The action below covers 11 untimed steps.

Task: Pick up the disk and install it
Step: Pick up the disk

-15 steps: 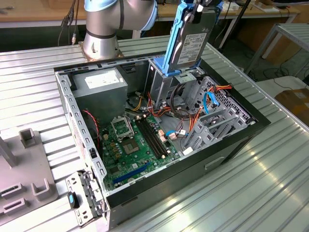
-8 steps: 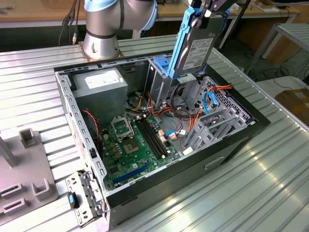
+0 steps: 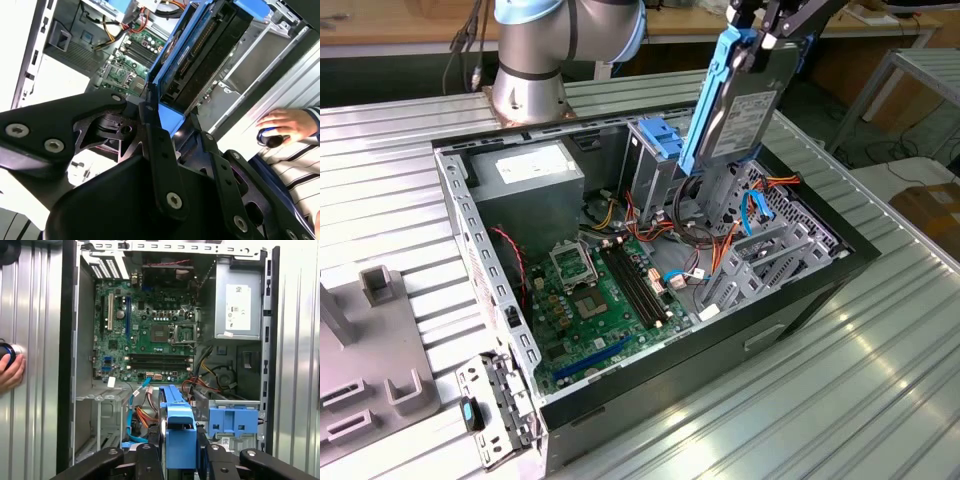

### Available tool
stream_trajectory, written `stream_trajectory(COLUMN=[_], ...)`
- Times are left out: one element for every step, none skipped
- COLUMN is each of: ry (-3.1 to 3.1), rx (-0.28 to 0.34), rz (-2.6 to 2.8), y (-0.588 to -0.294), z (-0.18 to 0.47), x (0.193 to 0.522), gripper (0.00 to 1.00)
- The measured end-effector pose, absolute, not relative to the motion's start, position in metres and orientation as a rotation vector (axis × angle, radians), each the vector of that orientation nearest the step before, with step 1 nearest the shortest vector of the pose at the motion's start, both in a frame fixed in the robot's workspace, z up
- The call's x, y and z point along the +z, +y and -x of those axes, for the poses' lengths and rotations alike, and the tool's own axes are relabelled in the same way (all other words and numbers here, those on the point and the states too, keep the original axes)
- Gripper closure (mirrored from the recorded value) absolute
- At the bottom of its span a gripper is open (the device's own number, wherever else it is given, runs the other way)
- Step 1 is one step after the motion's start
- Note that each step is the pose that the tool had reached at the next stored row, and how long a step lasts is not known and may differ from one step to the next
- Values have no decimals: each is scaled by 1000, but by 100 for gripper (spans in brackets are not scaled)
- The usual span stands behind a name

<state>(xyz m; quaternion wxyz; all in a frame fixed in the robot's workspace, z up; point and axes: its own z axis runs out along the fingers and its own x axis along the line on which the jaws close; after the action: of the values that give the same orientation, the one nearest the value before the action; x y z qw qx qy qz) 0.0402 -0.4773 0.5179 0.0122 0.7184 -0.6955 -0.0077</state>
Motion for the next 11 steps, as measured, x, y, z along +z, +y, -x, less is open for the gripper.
stream_trajectory(ry=[-2169, -2170, -2171, -2172, -2172, -2173, -2173, -2174, -2175, -2175, -2175], rx=[-24, -24, -24, -24, -25, -24, -24, -25, -25, -25, -25], rz=[-2239, -2238, -2237, -2236, -2235, -2235, -2234, -2234, -2233, -2233, -2232], y=[-482, -486, -490, -494, -499, -500, -503, -506, -510, -512, -514], z=[-41, -41, -41, -42, -42, -42, -42, -42, -43, -43, -43], x=[518, 518, 518, 518, 518, 518, 518, 518, 518, 518, 518], gripper=[64, 64, 64, 64, 64, 64, 64, 64, 64, 64, 64])
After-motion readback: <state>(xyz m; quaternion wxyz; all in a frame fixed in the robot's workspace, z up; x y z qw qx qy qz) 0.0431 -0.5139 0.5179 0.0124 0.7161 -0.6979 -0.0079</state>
